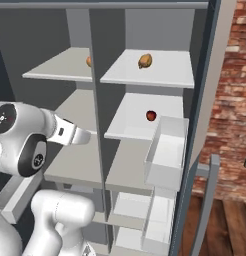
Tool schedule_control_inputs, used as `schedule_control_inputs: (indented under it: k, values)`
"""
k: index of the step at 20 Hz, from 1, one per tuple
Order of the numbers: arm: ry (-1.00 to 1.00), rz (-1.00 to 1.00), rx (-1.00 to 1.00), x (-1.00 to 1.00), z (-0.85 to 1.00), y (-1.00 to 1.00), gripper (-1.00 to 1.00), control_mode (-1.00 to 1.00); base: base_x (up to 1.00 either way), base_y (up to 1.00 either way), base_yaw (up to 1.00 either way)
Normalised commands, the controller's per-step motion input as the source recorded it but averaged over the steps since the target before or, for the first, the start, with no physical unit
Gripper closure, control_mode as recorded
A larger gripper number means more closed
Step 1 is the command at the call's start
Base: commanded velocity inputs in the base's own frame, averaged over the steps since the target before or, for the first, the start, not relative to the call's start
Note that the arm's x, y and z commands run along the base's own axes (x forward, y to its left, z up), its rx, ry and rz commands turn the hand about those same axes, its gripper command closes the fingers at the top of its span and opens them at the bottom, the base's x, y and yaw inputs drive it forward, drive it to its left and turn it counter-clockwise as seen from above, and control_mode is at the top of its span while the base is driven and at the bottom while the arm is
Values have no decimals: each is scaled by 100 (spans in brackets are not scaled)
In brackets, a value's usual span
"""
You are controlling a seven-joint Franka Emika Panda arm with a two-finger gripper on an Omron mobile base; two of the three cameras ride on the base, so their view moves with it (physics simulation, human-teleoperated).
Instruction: Pick up the frozen chicken drumstick from the freezer, place it on any shelf in the fridge, and close the fridge and freezer doors when done.
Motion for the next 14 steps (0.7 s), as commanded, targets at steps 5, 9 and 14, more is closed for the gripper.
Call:
schedule_control_inputs:
  k: [5, 9, 14]
  values:
    - [0, 0, 0, 0, 0, 0, -100, 100, -74, -3, 15]
    - [0, 0, 0, 0, 0, 0, -100, 100, -62, 0, 16]
    - [0, 0, 0, 0, 0, 0, -100, 100, -16, -9, 3]
